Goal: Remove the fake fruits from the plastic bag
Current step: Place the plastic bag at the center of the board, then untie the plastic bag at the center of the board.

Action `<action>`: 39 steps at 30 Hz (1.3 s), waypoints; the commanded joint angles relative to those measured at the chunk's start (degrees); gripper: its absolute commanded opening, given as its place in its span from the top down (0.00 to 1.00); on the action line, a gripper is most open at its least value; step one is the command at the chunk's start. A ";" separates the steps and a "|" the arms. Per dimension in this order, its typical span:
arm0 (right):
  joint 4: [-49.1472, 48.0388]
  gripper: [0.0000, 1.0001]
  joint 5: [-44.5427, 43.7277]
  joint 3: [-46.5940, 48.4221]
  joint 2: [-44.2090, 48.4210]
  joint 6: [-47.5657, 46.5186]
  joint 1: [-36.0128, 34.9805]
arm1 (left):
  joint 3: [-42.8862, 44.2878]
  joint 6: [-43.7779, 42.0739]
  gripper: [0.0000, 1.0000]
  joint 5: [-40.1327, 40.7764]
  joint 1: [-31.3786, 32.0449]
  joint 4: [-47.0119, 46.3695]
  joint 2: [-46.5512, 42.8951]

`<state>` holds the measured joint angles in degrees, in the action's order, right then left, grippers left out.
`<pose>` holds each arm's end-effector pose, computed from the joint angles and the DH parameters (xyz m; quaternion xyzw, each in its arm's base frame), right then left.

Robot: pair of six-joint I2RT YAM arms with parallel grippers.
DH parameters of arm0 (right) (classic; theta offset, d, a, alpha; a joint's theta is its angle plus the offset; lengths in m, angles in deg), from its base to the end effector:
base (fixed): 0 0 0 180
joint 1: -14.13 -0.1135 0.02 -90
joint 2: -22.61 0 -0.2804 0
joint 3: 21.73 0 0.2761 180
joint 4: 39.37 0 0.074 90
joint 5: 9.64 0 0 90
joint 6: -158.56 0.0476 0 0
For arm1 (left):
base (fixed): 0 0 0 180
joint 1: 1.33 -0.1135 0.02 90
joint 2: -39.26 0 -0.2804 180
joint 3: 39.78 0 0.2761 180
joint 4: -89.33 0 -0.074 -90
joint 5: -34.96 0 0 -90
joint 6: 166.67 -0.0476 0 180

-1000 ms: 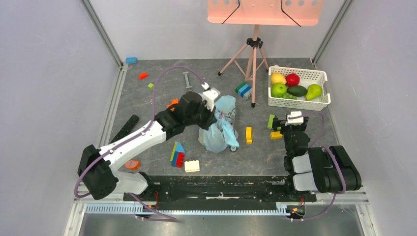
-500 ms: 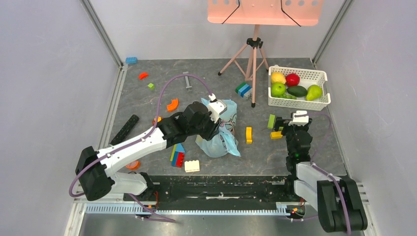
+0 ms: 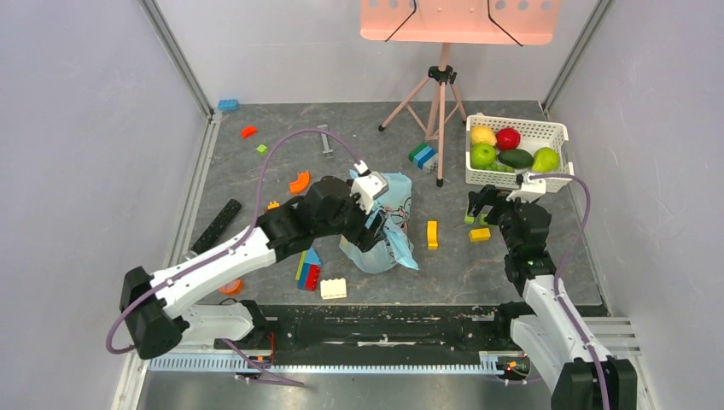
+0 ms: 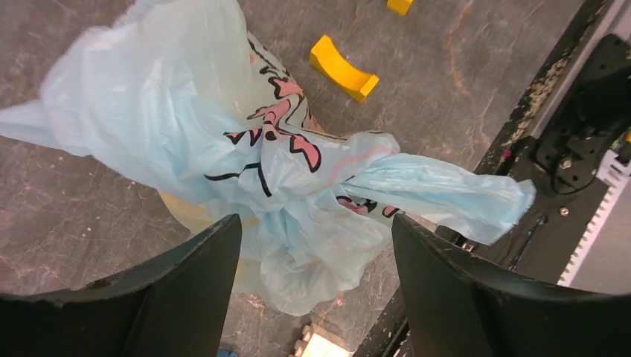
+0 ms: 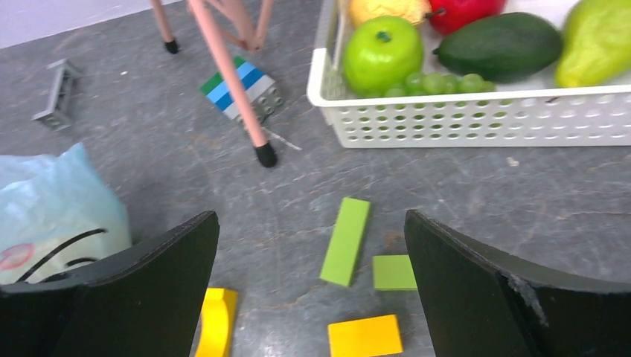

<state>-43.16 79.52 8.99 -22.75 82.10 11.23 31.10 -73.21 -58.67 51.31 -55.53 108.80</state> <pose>0.2093 0.0099 0.2203 0.0761 0.7670 0.0855 0.6313 0.1790 -0.2395 0.3151 0.3805 0.7955 -0.2460 0.4023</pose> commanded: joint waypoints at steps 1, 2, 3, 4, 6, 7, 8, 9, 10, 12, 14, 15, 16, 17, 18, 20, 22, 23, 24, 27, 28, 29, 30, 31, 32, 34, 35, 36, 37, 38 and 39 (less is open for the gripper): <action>3.99 0.02 9.44 3.58 1.75 3.24 -0.07 | -0.07 0.70 0.18 -2.23 0.35 -1.67 -5.87; 4.94 0.02 10.65 4.67 1.63 3.80 -0.17 | -0.45 0.99 0.18 -2.41 0.35 -1.82 -7.16; 5.87 0.02 12.21 5.66 1.56 4.33 -0.15 | -0.85 1.23 0.17 -2.44 0.36 -1.98 -8.41; 6.53 0.02 13.76 6.87 1.48 5.26 -0.12 | -1.56 1.43 0.17 -2.15 0.36 -2.19 -9.99; 8.17 0.02 17.17 9.55 1.13 6.72 -0.41 | -4.02 2.19 0.16 -0.95 0.30 -3.14 -13.44; 9.30 0.01 18.33 11.10 0.92 7.08 -1.16 | -6.31 2.72 0.16 0.18 0.27 -4.12 -15.60; 10.89 0.01 18.36 12.61 0.54 6.99 -2.39 | -8.54 3.48 0.16 1.22 0.30 -5.24 -17.41; 12.55 0.01 17.70 14.64 0.10 6.79 -4.30 | -11.31 4.13 0.16 2.00 0.26 -7.03 -19.64; 14.29 0.01 16.53 16.53 -0.50 6.60 -6.81 | -14.15 4.86 0.16 2.57 0.27 -8.87 -21.89; 18.07 0.01 12.42 20.35 -2.20 6.35 -12.88 | -18.66 6.53 0.16 3.40 0.34 -12.37 -25.41; 20.85 0.01 8.95 24.43 -4.80 6.56 -19.59 | -22.58 7.98 0.17 6.11 0.31 -15.08 -28.22; 21.89 0.01 7.49 26.44 -6.04 6.96 -22.27 | -24.40 8.89 0.17 7.79 0.34 -16.30 -29.47; 22.84 0.03 6.55 28.26 -7.65 7.52 -25.39 | -26.15 9.37 0.17 8.90 0.36 -17.93 -30.62; 23.75 0.05 5.42 29.60 -9.19 7.65 -28.30 | -27.75 9.90 0.17 9.51 0.34 -19.93 -31.32; 24.43 0.05 4.05 31.08 -10.34 7.87 -30.66 | -28.68 10.22 0.17 9.84 0.36 -21.14 -31.47; 25.71 0.05 1.45 33.33 -12.79 8.31 -35.28 | -29.81 10.25 0.17 10.20 0.31 -23.80 -30.98; 26.11 0.05 -0.50 35.04 -14.82 9.09 -38.86 | -30.45 10.01 0.17 10.40 0.36 -26.11 -29.82; 26.23 0.05 -1.45 35.81 -15.65 9.80 -40.39 | -30.68 9.77 0.17 10.19 0.35 -27.24 -29.28; 26.33 0.05 -2.19 36.68 -16.76 10.30 -42.03 | -30.99 9.57 0.17 10.08 0.33 -28.29 -28.58; 28.92 0.06 -7.15 39.88 -20.46 10.54 -46.14 | -31.84 9.28 0.17 9.42 0.35 -31.89 -27.22; 29.58 0.06 -8.94 40.69 -21.43 10.62 -47.20 | -32.06 9.20 0.17 9.01 0.33 -33.05 -26.85; 30.16 0.06 -10.53 41.33 -22.58 10.74 -48.18 | -32.22 9.04 0.16 8.57 0.36 -33.95 -26.23; 30.38 0.06 -11.33 41.78 -23.45 10.99 -48.69 | -32.15 8.98 0.16 8.26 0.36 -34.77 -25.54; 30.32 0.07 -11.88 42.01 -24.12 11.26 -49.17 | -32.13 8.72 0.16 8.11 0.36 -35.27 -24.87; 30.48 0.08 -12.50 42.26 -24.85 11.41 -49.39 | -31.90 8.43 0.16 8.07 0.36 -35.64 -23.97; 30.91 0.11 -13.67 42.69 -25.99 11.81 -49.88 | -31.70 7.76 0.16 8.09 0.35 -36.25 -22.79; 30.99 0.13 -14.19 42.75 -26.36 11.90 -49.97 | -31.69 7.46 0.16 8.07 0.36 -36.77 -22.16; 31.03 0.15 -15.02 42.78 -26.45 11.98 -50.06 | -31.76 7.15 0.16 8.07 0.34 -37.35 -21.80; 31.18 0.17 -15.71 42.74 -26.60 12.12 -50.10 | -31.74 6.88 0.16 8.10 0.35 -37.73 -21.33; 31.11 0.18 -16.36 42.69 -26.67 12.09 -50.10 | -31.78 6.55 0.16 8.17 0.31 -38.17 -20.93; 31.17 0.20 -16.92 42.57 -26.75 12.06 -50.10 | -31.88 6.32 0.16 8.34 0.35 -38.54 -20.45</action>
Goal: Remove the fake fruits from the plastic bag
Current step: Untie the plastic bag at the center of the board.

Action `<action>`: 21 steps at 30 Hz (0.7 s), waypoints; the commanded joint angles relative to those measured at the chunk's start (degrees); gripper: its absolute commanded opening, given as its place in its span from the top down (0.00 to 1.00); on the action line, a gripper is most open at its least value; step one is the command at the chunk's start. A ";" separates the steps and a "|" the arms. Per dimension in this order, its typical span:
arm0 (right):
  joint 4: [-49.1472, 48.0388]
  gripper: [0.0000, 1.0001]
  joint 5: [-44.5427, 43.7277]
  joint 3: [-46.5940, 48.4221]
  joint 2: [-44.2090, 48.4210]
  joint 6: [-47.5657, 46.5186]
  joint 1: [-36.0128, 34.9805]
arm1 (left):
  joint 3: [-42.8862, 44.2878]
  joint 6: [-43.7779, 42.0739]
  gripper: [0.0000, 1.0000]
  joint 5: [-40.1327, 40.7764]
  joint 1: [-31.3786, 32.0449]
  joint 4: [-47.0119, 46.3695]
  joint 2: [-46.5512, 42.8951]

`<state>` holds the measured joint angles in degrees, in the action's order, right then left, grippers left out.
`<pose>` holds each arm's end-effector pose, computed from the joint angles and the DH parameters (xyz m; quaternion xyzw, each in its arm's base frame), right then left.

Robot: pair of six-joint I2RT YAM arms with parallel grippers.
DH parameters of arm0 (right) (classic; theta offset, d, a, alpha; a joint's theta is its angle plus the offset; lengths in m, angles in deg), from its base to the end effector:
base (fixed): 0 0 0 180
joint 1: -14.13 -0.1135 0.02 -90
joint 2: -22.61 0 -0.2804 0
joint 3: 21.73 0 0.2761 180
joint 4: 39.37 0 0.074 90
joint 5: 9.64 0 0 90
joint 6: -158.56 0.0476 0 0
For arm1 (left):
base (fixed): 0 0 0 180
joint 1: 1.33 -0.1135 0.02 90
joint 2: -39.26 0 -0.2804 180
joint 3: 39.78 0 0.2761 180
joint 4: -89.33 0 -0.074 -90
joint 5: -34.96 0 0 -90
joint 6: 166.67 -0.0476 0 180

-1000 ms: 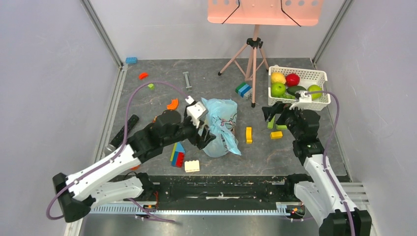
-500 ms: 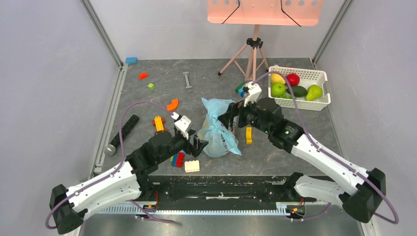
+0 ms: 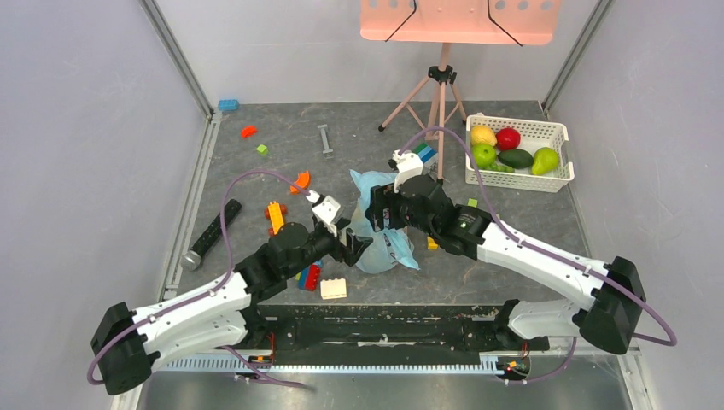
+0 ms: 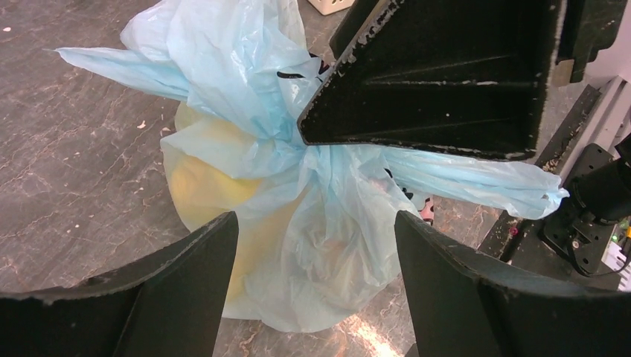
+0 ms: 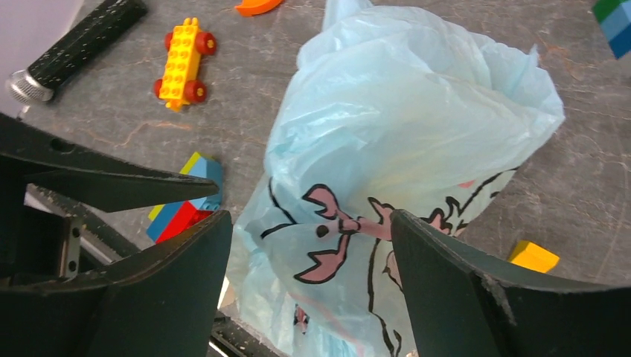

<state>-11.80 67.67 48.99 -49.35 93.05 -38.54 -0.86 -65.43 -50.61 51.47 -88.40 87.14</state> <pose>0.1992 0.2439 0.3161 -0.1537 0.8435 0.2411 0.4548 0.1382 -0.1760 0.2548 0.2511 0.7308 -0.3109 0.5534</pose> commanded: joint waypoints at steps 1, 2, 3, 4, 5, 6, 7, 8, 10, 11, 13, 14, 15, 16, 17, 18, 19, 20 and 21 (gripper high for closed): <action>-0.20 0.22 -5.27 2.62 -0.28 1.09 -0.33 | 0.01 -1.68 0.16 0.53 0.20 -6.24 1.62; -0.31 0.24 -5.30 2.63 -0.47 1.05 -0.34 | -0.13 -1.74 0.16 0.50 0.20 -6.70 1.97; -0.46 0.26 -5.20 2.61 -0.80 0.99 -0.33 | -0.25 -1.75 0.16 0.58 0.19 -7.28 2.24; -0.74 0.29 -4.80 2.56 -0.95 0.98 -0.33 | -0.47 -1.75 0.16 0.39 0.20 -7.94 2.57; -1.03 0.31 -4.44 2.63 -1.24 0.91 -0.38 | -0.57 -1.67 0.16 0.20 0.20 -8.60 2.99; -1.19 0.33 -4.13 2.53 -1.47 0.88 -0.35 | -0.65 -1.50 0.16 0.12 0.20 -8.97 3.34; -1.45 0.36 -3.83 2.45 -1.61 0.88 -0.33 | -0.62 -1.49 0.16 0.10 0.20 -9.29 3.89; -1.71 0.39 -3.62 2.29 -1.80 0.91 -0.34 | -0.62 -1.49 0.16 0.18 0.20 -9.50 4.37; -2.02 0.45 -3.18 2.12 -1.78 0.90 -0.38 | -0.69 -1.49 0.16 0.20 0.19 -10.04 5.06; -2.32 0.48 -3.05 1.88 -1.66 0.91 -0.35 | -0.71 -1.49 0.16 0.15 0.20 -10.30 5.29; -2.88 0.55 -2.74 1.35 -1.32 0.84 -0.33 | -0.62 -1.40 0.16 -0.15 0.20 -10.95 5.93; -3.45 0.58 -2.41 0.81 -0.93 0.97 -0.33 | -0.54 -1.41 0.16 -0.33 0.20 -11.22 6.29; -4.12 0.62 -2.19 0.35 -0.57 0.93 -0.34 | -0.45 -1.40 0.16 -0.37 0.20 -11.39 6.71; -4.88 0.68 -1.64 -0.27 -0.10 0.99 -0.39 | -0.28 -1.48 0.16 -0.31 0.20 -11.57 7.09; -5.53 0.67 -1.31 -0.83 0.32 1.16 -0.38 | -0.25 -1.49 0.16 -0.25 0.20 -11.73 7.64; -6.12 0.69 -0.85 -1.26 0.59 1.36 -0.34 | -0.19 -1.49 0.16 -0.19 0.20 -11.96 7.99; -6.64 0.73 -0.19 -1.64 0.92 1.52 -0.33 | -0.12 -1.49 0.16 -0.14 0.20 -12.44 8.54; -6.93 0.77 0.36 -1.96 1.11 1.65 -0.36 | -0.09 -1.49 0.16 0.01 0.20 -12.84 8.83; -7.16 0.79 0.84 -2.16 1.13 1.85 -0.38 | -0.05 -1.49 0.16 0.18 0.20 -13.26 9.29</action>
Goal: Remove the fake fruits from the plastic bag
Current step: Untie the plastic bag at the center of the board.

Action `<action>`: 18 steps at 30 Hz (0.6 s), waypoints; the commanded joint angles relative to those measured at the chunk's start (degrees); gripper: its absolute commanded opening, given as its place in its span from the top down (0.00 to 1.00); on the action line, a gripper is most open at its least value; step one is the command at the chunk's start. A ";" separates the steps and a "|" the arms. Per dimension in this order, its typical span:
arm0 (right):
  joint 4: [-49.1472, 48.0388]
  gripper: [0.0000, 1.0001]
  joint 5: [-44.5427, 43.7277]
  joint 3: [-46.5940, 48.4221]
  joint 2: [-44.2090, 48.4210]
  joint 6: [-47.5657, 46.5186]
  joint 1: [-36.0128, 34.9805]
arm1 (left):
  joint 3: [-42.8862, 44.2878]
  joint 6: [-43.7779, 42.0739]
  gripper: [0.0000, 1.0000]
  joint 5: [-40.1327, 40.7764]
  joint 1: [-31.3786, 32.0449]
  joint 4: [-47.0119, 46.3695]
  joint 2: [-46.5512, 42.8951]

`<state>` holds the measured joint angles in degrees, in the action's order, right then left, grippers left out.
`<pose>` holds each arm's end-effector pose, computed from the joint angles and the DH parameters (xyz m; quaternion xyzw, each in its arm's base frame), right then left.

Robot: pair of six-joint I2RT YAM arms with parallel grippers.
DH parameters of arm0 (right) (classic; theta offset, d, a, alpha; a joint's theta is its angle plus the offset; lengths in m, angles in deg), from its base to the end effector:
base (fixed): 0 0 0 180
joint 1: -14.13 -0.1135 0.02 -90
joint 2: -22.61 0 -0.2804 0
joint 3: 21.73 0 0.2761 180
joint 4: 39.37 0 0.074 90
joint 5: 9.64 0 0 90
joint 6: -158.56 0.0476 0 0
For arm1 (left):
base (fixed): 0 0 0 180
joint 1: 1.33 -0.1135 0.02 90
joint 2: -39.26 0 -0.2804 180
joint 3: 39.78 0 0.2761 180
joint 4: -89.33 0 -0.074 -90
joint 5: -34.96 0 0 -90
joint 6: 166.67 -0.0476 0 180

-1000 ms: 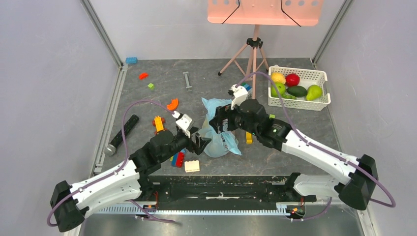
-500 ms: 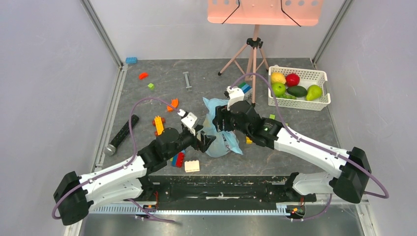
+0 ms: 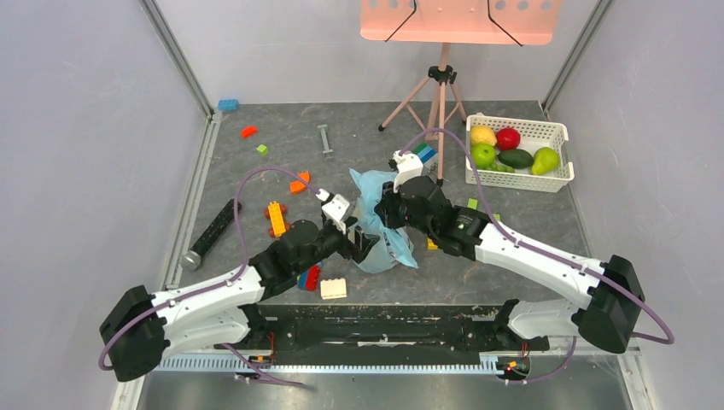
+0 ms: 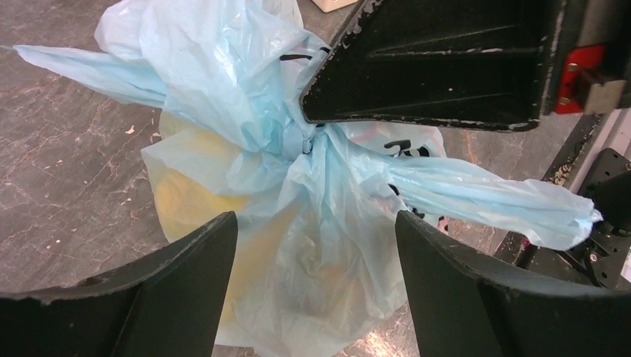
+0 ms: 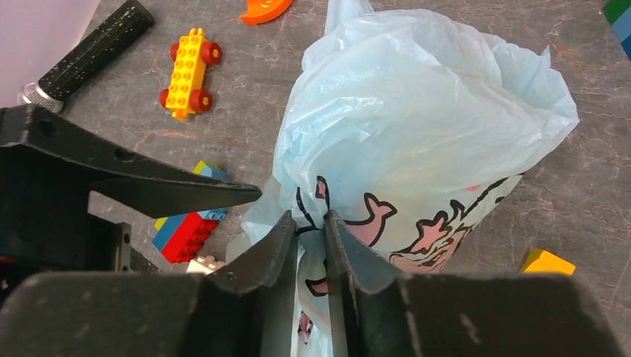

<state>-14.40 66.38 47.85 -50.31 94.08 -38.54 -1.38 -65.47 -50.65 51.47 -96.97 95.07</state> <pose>0.2026 0.2468 0.3084 -0.1394 0.8430 0.2398 0.4609 0.1511 -0.1930 0.2394 0.2513 0.7300 -0.3113 0.5541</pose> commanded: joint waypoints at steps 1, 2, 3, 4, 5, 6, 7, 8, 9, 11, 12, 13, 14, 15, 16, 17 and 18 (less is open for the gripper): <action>-4.60 0.82 2.63 -1.05 2.12 0.97 -0.38 | 0.60 -1.42 0.16 0.37 0.20 -5.01 1.77; -4.68 0.84 3.19 -1.18 2.24 1.10 -0.34 | 0.77 -1.37 0.17 0.54 0.18 -5.30 2.23; -4.83 0.87 3.65 -1.32 2.22 1.29 -0.31 | 1.00 -1.29 0.18 0.72 0.20 -5.57 2.78; -5.15 0.88 4.06 -1.62 2.30 1.49 -0.33 | 1.30 -1.19 0.20 0.93 0.20 -5.64 3.23; -5.57 0.90 4.43 -1.93 2.53 1.61 -0.33 | 1.48 -0.97 0.25 1.12 0.20 -5.75 3.66; -5.89 0.91 4.69 -2.24 2.80 1.89 -0.38 | 1.78 -0.72 0.32 1.09 0.20 -5.71 4.07; -6.24 0.92 4.75 -2.57 3.05 1.96 -0.35 | 2.03 -0.45 0.38 1.19 0.19 -5.78 4.45; -6.28 0.93 4.68 -2.71 3.32 1.97 -0.33 | 2.14 -0.26 0.45 1.01 0.20 -5.82 4.80; -6.20 0.93 4.15 -2.92 3.62 1.98 -0.33 | 2.36 -0.17 0.51 0.82 0.20 -5.65 5.06; -6.08 0.94 2.58 -3.49 4.59 1.97 -0.33 | 2.39 0.04 0.68 0.50 0.14 -5.29 5.09; -6.09 0.94 1.35 -3.80 5.41 1.99 -0.27 | 2.22 0.20 0.76 0.43 0.18 -5.00 4.84; -6.03 0.95 0.37 -4.27 5.99 1.99 -0.27 | 1.91 0.30 0.81 0.43 0.16 -4.81 4.32; -5.97 0.95 -0.71 -4.64 6.80 1.91 -0.16 | 1.59 0.36 0.84 0.53 0.20 -4.59 3.79; -5.78 0.95 -1.70 -5.06 7.40 1.71 0.04 | 1.18 0.51 0.88 1.01 0.20 -4.16 2.83; -5.46 0.95 -2.32 -5.24 7.96 1.49 0.46 | 0.78 0.57 0.92 1.58 0.20 -3.66 1.88; -5.00 0.95 -2.77 -5.44 8.41 1.38 0.93 | 0.40 0.61 0.95 2.06 0.20 -3.06 1.05; -4.59 0.95 -2.98 -5.64 8.95 1.25 1.55 | -0.01 0.58 0.98 2.71 0.20 -2.19 -0.03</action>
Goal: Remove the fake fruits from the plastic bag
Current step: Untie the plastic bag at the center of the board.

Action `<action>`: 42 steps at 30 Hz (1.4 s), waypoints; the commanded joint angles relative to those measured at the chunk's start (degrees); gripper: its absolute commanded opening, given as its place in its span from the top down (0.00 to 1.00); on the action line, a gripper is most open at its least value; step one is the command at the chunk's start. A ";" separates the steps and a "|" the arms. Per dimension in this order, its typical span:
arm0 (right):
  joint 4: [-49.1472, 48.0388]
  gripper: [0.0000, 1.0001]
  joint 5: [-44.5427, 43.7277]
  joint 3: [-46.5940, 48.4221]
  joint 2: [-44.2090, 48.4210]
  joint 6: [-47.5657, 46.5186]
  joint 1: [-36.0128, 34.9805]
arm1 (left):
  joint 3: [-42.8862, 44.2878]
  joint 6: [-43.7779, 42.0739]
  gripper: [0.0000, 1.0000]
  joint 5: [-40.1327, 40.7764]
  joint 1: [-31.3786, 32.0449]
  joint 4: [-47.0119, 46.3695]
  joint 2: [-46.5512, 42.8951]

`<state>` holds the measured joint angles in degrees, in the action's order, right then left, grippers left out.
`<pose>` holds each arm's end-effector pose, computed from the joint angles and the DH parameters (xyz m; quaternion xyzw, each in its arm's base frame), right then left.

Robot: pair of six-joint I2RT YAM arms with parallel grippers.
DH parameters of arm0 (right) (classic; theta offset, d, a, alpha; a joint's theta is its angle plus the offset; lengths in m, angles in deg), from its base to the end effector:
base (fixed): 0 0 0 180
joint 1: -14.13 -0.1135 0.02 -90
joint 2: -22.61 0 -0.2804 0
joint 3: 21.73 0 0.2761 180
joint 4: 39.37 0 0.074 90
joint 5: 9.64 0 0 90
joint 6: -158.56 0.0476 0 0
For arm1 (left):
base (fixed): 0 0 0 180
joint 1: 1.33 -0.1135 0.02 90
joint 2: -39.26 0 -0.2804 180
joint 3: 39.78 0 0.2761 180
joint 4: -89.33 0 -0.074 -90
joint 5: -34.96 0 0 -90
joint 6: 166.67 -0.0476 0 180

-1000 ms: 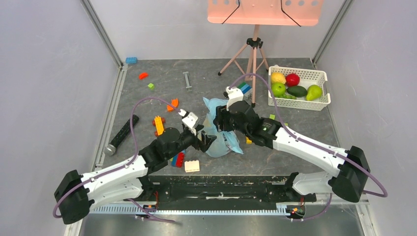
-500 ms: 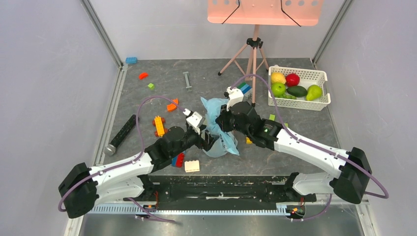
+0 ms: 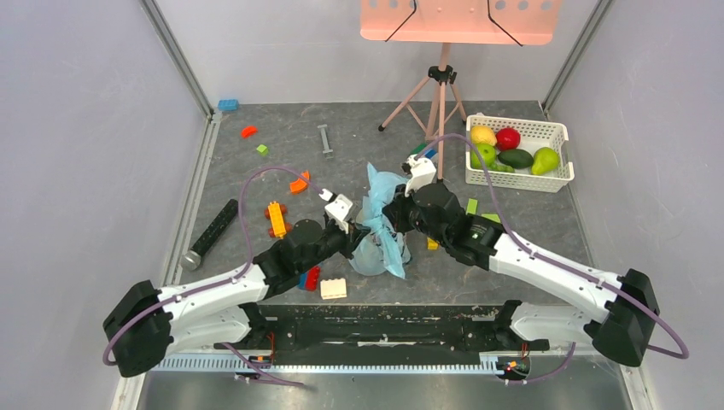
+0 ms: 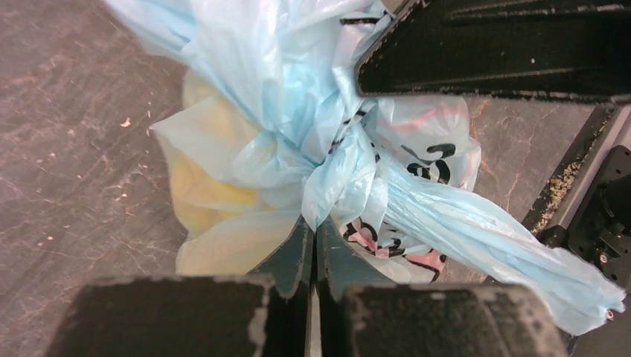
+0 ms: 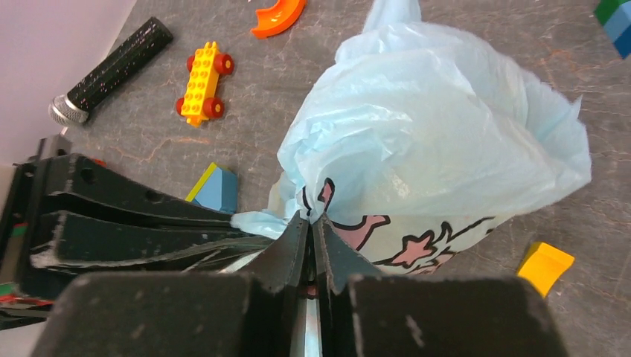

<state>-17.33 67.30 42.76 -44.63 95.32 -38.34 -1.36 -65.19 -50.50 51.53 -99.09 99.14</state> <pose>0.1892 0.2286 0.3083 -0.1265 0.8296 0.2676 0.4735 0.1567 -0.2007 0.2276 0.2533 0.7405 -0.3048 0.5428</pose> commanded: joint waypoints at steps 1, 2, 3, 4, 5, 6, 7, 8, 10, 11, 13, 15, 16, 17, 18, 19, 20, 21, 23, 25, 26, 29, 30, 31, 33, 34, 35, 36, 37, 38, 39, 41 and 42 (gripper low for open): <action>-1.55 0.95 -3.90 -1.02 3.78 -0.04 1.95 | -0.31 0.21 0.98 3.04 0.12 0.68 -5.14; -1.61 0.95 -3.82 -1.56 4.50 -0.04 2.82 | -0.59 0.04 0.98 3.50 0.14 1.61 -6.15; -1.59 0.95 -3.62 -2.19 4.99 -0.07 3.55 | -0.93 -0.12 0.98 4.01 0.14 2.37 -7.25; -1.60 0.95 -3.49 -2.86 5.66 -0.05 4.44 | -1.26 -0.30 0.98 4.37 0.13 3.23 -8.20; -1.59 0.95 -3.33 -3.42 6.32 -0.05 5.34 | -1.49 -0.53 0.98 4.82 0.13 4.13 -9.37; -1.54 0.95 -3.16 -4.12 6.83 -0.05 6.09 | -1.68 -0.66 0.98 5.23 0.14 4.87 -10.37; -1.48 0.95 -2.93 -4.65 7.41 -0.05 7.06 | -1.91 -0.80 0.98 5.66 0.14 5.83 -11.22; -1.41 0.95 -2.86 -5.27 7.97 -0.06 7.82 | -2.11 -0.93 0.98 6.25 0.08 6.64 -12.19; -1.24 0.95 -2.77 -6.53 9.28 -0.08 9.59 | -2.53 -0.87 0.98 7.44 0.14 8.10 -13.84; -1.15 0.95 -2.78 -7.19 9.79 -0.13 10.31 | -2.81 -0.84 0.98 7.98 0.07 8.62 -14.70; -0.74 0.96 -2.79 -8.26 10.96 -0.22 11.92 | -3.31 -0.42 0.98 9.33 0.14 9.80 -16.24; -0.11 0.96 -3.14 -9.29 12.18 -0.22 13.40 | -3.69 -0.04 0.98 10.32 0.14 11.12 -17.56; 0.27 0.96 -3.54 -9.84 12.79 -0.23 14.05 | -3.85 0.09 0.98 10.79 0.13 11.59 -18.28; 0.65 0.96 -4.09 -10.33 13.47 -0.22 14.58 | -3.91 0.32 0.98 11.23 0.14 12.28 -18.73; 0.98 0.96 -4.86 -10.88 13.99 -0.26 14.95 | -3.91 0.66 0.98 11.64 0.09 13.05 -19.24; 1.57 0.96 -5.57 -11.34 14.63 -0.06 15.39 | -3.94 0.81 0.98 11.81 0.14 13.52 -19.76; 2.16 0.96 -6.62 -11.72 15.10 0.29 15.75 | -4.03 1.03 0.98 11.94 0.13 13.83 -20.13; 3.00 0.96 -7.47 -12.15 15.40 0.92 16.16 | -4.26 1.28 0.98 12.18 0.14 14.06 -20.64; 4.25 0.95 -9.00 -13.01 16.13 2.40 16.88 | -4.55 1.67 0.98 12.61 0.13 14.27 -21.23; 5.05 0.95 -9.81 -13.85 16.81 4.07 17.51 | -4.68 1.92 0.98 12.80 0.14 14.45 -21.29; 5.47 0.94 -9.94 -14.28 17.15 4.72 17.77 | -4.68 1.96 0.98 12.75 0.13 14.47 -21.23; 6.18 0.86 -9.66 -14.42 17.93 4.80 18.19 | -4.43 1.88 0.98 12.62 0.13 14.47 -20.89; 6.13 0.79 -9.23 -14.21 18.23 4.08 18.20 | -4.30 1.59 0.98 12.58 0.13 14.22 -20.72; 5.96 0.70 -8.58 -13.78 18.60 2.37 18.25 | -4.26 1.28 0.98 12.47 0.14 13.70 -20.54; 5.68 0.53 -6.89 -12.66 19.44 -2.58 18.19 | -3.85 0.55 0.98 12.39 0.13 12.63 -19.99; 5.70 0.45 -6.78 -11.82 20.05 -5.06 18.26 | -3.42 0.27 0.98 12.46 0.14 12.08 -19.58; 5.76 0.39 -6.81 -11.24 20.83 -7.76 18.23 | -2.79 -0.24 0.98 12.43 0.14 11.57 -19.01; 5.65 0.33 -7.04 -10.64 21.86 -10.11 18.24 | -2.29 -1.31 0.98 11.91 0.09 11.07 -18.44; 5.20 0.29 -7.10 -10.19 22.63 -13.21 18.23 | -1.78 -2.92 0.98 10.24 0.14 9.86 -17.50; 4.43 0.25 -6.79 -9.82 23.61 -16.58 18.23 | -1.27 -4.59 0.98 8.39 0.14 8.73 -16.40; 3.22 0.22 -5.03 -9.59 24.49 -21.13 18.22 | -0.44 -6.12 0.98 7.19 0.09 8.24 -15.44; 0.84 0.21 1.04 -9.54 25.58 -31.40 18.23 | 1.01 -8.59 0.98 4.35 0.11 7.34 -13.10; -0.25 0.21 4.68 -9.73 25.86 -36.02 18.21 | 1.72 -10.00 0.98 1.77 0.14 6.96 -12.07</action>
<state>-11.69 63.06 30.24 -20.98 79.56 -20.13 -4.25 -67.90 -42.11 51.58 -86.41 84.06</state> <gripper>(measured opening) 0.785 0.034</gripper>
